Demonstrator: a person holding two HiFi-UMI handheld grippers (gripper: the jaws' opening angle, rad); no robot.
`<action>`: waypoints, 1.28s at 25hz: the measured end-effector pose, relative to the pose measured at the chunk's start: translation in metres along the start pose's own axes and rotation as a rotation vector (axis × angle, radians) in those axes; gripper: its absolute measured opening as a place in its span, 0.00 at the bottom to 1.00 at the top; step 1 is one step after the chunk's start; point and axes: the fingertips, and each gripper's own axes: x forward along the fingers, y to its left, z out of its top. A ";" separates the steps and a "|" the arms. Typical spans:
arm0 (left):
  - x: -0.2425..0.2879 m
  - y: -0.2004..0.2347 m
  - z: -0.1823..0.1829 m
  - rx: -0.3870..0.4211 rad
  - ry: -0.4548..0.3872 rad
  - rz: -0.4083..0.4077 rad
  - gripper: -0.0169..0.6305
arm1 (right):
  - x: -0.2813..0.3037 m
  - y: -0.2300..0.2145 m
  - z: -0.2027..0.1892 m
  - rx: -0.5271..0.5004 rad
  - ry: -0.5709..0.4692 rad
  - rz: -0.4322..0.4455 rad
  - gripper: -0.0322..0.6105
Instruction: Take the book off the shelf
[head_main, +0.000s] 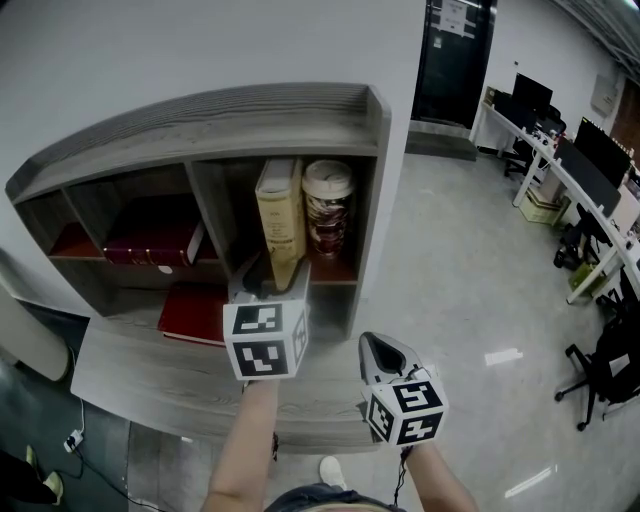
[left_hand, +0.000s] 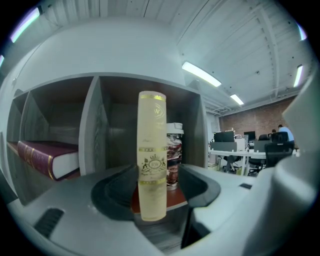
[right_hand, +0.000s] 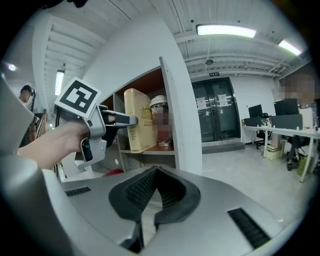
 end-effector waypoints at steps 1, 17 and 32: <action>0.004 0.001 0.001 0.005 0.001 0.005 0.39 | 0.001 -0.002 0.000 0.003 0.003 -0.002 0.06; 0.046 0.013 0.013 0.045 -0.012 0.064 0.39 | 0.021 -0.021 -0.014 0.036 0.045 -0.023 0.06; 0.064 0.017 0.015 0.045 0.005 0.108 0.39 | 0.023 -0.030 -0.026 0.062 0.082 -0.033 0.06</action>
